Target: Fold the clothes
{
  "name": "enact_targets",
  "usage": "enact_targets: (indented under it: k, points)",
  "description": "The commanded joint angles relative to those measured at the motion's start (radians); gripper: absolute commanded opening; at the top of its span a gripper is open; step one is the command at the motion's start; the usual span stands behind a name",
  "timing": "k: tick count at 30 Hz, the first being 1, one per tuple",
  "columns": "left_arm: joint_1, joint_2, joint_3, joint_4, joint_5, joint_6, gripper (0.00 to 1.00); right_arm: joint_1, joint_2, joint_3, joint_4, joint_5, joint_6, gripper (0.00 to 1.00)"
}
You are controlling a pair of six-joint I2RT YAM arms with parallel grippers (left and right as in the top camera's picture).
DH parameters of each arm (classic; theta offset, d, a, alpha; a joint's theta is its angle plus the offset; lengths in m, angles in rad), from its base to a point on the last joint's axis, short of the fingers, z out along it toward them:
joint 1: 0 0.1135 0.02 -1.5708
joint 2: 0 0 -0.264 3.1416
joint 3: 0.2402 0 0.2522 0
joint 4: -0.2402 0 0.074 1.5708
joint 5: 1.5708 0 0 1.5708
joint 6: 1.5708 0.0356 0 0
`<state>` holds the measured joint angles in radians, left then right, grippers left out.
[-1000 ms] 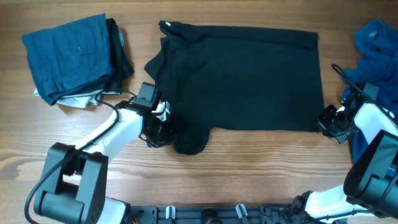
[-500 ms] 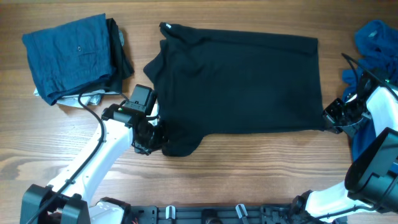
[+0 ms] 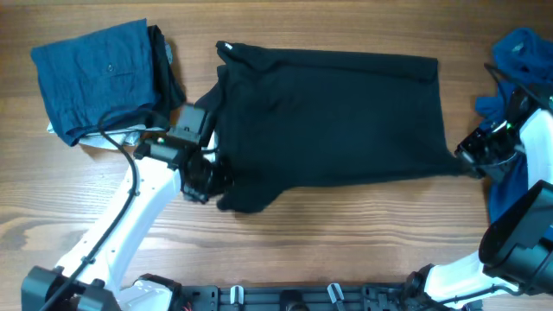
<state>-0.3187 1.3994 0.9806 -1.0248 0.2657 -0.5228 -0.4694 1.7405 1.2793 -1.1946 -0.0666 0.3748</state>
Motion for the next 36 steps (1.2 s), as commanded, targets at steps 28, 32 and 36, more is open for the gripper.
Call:
enact_targets:
  k: [28, 32, 36]
  points:
    - [0.023, 0.348, 0.119, 0.674, -0.246, 0.091, 0.04, 0.192, 0.293, 0.089, 0.542, 0.051, -0.055, 0.20]
    - [0.023, 0.348, 0.119, 0.697, -0.294, 0.090, 0.04, 0.193, 0.293, 0.089, 0.581, 0.051, -0.061, 0.37]
    - [0.023, 0.348, 0.119, 0.699, -0.302, 0.090, 0.08, 0.193, 0.293, 0.089, 0.605, 0.042, -0.105, 0.52]
